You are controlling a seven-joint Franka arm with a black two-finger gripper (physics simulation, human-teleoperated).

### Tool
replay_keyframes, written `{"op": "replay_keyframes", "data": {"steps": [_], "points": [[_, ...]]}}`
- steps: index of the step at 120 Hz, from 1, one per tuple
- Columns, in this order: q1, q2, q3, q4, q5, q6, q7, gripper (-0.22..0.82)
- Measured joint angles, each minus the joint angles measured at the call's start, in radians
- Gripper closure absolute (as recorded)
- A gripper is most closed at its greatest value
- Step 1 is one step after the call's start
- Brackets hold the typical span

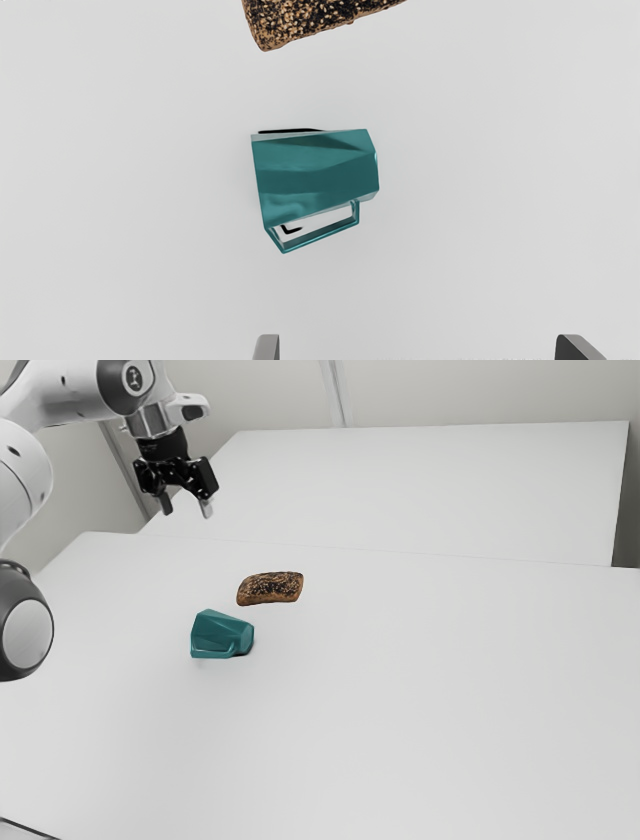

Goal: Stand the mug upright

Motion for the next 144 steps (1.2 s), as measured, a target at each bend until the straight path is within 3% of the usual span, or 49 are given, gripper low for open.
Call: {"op": "replay_keyframes", "data": {"steps": [41,73,102,144], "points": [[0.012,-0.027,0.001,-0.075,-0.010,-0.044,0.004,0.00],[0.028,-0.047,0.180,-0.255,-0.082,-0.070,0.038,0.00],[0.057,-0.029,0.340,-0.379,-0.246,-0.039,0.164,0.00],[0.110,0.083,0.363,-0.503,-0.623,0.099,0.410,0.00]]}}
